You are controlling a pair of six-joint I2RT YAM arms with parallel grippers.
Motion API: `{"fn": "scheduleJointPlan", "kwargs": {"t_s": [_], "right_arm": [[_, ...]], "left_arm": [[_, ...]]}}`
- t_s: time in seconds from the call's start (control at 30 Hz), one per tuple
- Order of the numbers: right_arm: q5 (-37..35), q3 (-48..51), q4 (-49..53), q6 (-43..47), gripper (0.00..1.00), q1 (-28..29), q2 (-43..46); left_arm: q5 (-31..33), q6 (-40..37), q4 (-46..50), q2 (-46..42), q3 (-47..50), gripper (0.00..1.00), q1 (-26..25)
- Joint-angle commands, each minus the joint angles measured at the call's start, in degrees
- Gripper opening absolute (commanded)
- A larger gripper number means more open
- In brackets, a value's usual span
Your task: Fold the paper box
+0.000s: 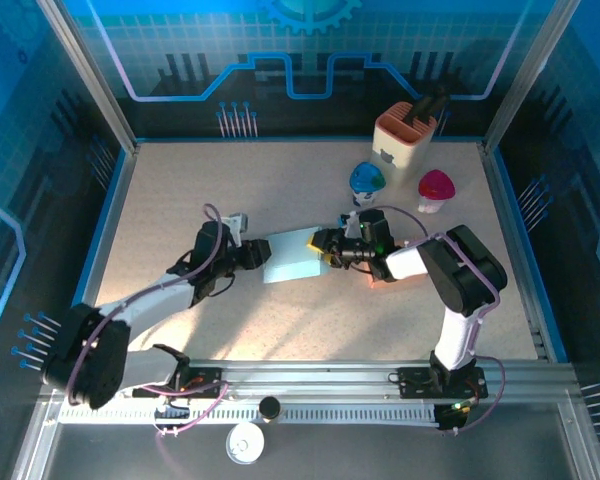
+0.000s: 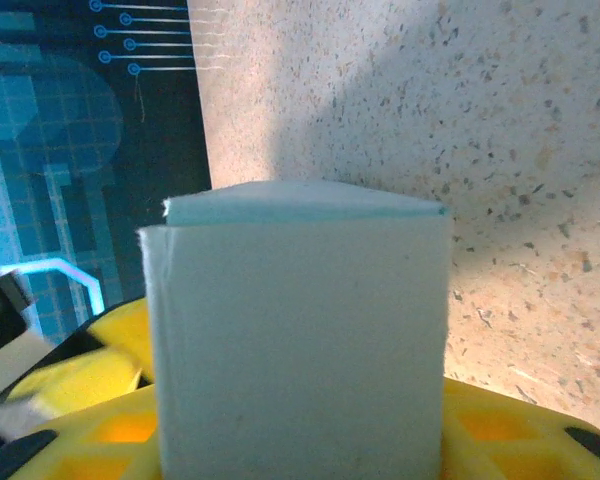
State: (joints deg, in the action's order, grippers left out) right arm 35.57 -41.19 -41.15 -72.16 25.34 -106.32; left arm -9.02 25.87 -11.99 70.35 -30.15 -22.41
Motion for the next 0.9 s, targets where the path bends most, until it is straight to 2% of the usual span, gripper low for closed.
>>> {"fn": "scheduleJointPlan", "kwargs": {"t_s": [0.0,0.1,0.3,0.43,0.57,0.8,0.87], "right_arm": [[0.2,0.7,0.5,-2.1,0.46,-1.3,3.2],[1.3,0.4,3.1,-3.5,0.45,-2.3,4.0],[5.1,0.7,5.6,-7.0,0.42,-4.3,4.9],[6.2,0.4,11.4,-6.0,0.41,-5.3,7.8],[6.5,-1.1,21.6,-3.7,0.42,-5.5,10.8],[8.6,-1.6,25.3,-5.1,0.42,-5.9,11.6],[8.7,-1.8,27.1,-4.7,0.42,-6.1,11.8]], "left_arm": [[3.2,-15.0,5.8,-3.8,-2.4,0.43,-5.4],[7.9,-26.7,7.9,-6.0,-2.6,0.44,-12.9],[14.7,-45.7,8.7,-10.0,-0.8,0.5,-24.0],[17.6,-52.4,6.5,-9.0,0.2,0.56,-26.6],[25.4,-60.4,1.5,-4.1,0.2,0.64,-29.8],[34.8,-67.6,-8.4,3.1,-0.9,0.72,-30.7],[35.6,-68.4,-10.7,3.5,-0.6,0.72,-30.8]]}}
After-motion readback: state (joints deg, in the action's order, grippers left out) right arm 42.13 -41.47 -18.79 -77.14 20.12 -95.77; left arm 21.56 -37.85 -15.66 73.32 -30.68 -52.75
